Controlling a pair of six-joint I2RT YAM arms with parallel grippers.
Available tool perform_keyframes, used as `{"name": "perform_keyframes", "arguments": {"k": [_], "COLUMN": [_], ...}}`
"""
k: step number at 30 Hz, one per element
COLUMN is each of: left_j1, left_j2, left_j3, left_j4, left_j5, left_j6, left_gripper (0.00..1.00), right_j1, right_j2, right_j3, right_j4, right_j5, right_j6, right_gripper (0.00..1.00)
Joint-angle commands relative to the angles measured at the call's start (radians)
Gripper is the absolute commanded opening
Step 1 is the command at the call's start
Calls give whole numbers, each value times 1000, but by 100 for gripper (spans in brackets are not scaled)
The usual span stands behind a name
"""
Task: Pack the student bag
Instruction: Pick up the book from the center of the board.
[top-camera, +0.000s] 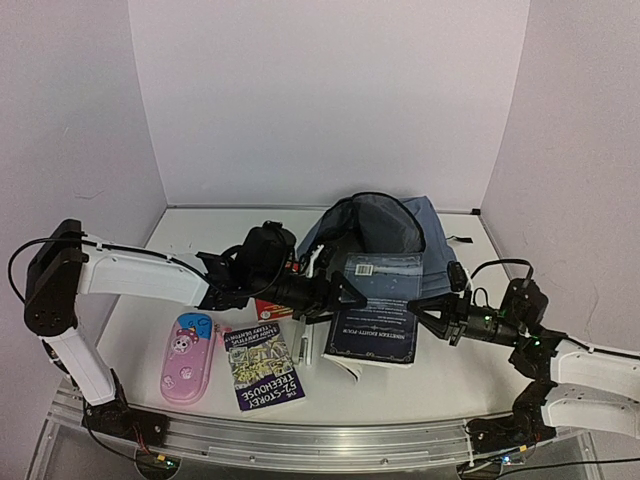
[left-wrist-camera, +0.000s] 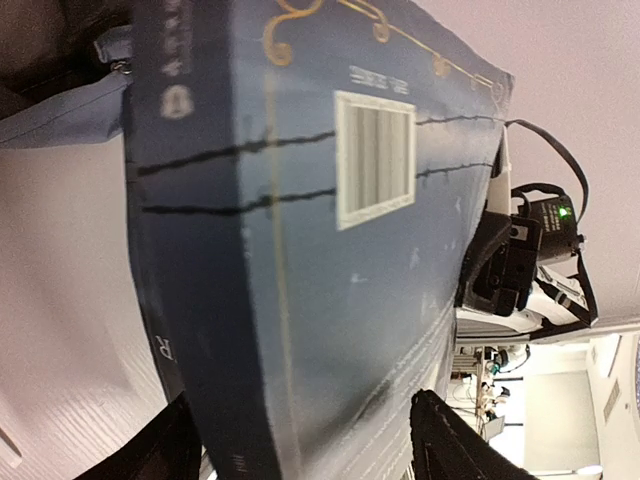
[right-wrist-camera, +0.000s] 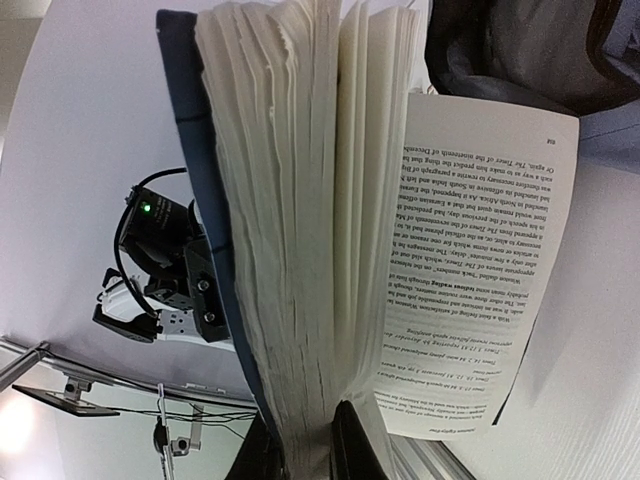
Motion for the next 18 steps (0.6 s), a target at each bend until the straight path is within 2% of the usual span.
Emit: {"name": "perform_keyframes", "arguments": {"k": [1,3,6,7,8,10,11,12,14,18], "left_j1": [4,4,4,5,7,13,19,28,49,74], "left_j2": [-47,-61,-84,-92,-102,-131,-148,-165,-193,-223], "left_j3": [-39,-49,-54,-54,-53,-46,-43,-40,-27,28], "left_j4": [187,185,144,125,102,31,-9,-53,-152,-361], "left_j5": [84,73,46,40,36,20,13,10,40,146], "left_j6": [-30,-27,-6,6,20,62,88,116,181,357], "left_gripper": [50,34,10,5,2,0,0,0,0,0], "right_j1": [4,4,3,3,3,3,3,3,3,3], "right_j2": [1,20,47,54,58,61,61,60,60,60], "right_j3": [58,54,53,57,64,85,101,114,163,312], "right_j4": [158,157,154,147,134,63,23,-13,-110,-388], "right_j5": [-15,-3,24,37,51,86,103,119,132,178], "right_j6": [-17,-27,-48,-60,-74,-122,-147,-173,-238,-470], "right_gripper": [0,3,18,28,44,82,92,97,98,98]}}
